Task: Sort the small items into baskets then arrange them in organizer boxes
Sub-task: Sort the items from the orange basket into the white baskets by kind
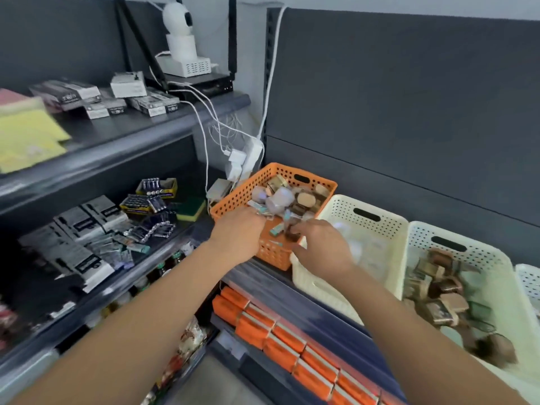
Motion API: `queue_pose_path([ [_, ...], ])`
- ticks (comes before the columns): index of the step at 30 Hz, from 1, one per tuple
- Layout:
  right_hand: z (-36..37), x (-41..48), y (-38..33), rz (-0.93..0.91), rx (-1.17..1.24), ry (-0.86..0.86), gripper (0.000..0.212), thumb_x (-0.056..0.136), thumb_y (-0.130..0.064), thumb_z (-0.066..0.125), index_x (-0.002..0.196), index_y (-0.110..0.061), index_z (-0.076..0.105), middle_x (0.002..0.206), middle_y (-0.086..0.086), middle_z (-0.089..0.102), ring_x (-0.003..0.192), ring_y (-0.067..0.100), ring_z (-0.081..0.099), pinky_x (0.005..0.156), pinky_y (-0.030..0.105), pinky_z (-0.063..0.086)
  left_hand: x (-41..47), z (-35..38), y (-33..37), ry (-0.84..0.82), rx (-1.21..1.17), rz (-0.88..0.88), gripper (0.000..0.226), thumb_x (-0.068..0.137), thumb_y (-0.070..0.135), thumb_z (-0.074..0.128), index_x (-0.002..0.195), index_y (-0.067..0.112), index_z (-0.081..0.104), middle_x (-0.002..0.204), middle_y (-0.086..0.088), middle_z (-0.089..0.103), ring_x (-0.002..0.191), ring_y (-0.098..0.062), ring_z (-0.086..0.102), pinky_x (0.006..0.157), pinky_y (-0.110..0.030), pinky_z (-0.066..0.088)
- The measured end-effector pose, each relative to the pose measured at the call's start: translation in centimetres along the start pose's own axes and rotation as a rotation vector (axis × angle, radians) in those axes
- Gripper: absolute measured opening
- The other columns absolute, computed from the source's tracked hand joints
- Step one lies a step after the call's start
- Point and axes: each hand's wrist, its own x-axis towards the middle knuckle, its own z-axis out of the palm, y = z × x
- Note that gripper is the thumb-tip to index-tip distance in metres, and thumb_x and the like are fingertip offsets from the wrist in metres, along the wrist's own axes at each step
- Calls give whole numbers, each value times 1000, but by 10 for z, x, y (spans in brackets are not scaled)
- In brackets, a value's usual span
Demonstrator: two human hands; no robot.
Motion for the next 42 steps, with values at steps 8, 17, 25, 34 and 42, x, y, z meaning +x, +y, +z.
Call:
queue_pose_path([
  [8,30,68,-2,36,-183,-158,29,81,-12,58,109,-19,65,106,4,62,107,24,53,82,34,51,52,21,-46,-217,-105,24,12,89,22,54,87,14,63,91,-3,61,85,-24,59,74,-40,54],
  [17,53,129,13,-279,-350,-367,34,84,-10,59,116,-21,63,116,2,55,103,23,49,77,35,50,116,61,-44,-745,-242,67,42,80,37,73,116,17,65,110,-1,65,93,-20,61,84,-36,52],
  [25,70,154,8,-235,-396,-525,26,90,-8,50,111,-9,65,145,10,24,101,30,54,63,35,43,131,74,-57,-766,-164,42,42,72,41,79,101,15,63,83,3,58,78,-20,57,66,-32,47],
  [34,76,167,-1,-204,-447,-545,37,90,-8,47,127,-11,49,150,11,26,103,34,57,59,36,43,137,70,-73,-966,-175,248,40,85,34,69,115,8,65,106,-6,66,79,-16,53,55,-23,40],
  [42,74,163,-7,-98,-405,-505,44,88,-4,48,130,-15,45,141,7,38,103,34,58,69,40,50,133,78,-75,-920,-336,298,30,83,26,71,106,7,68,104,-8,68,87,-23,61,67,-27,41],
])
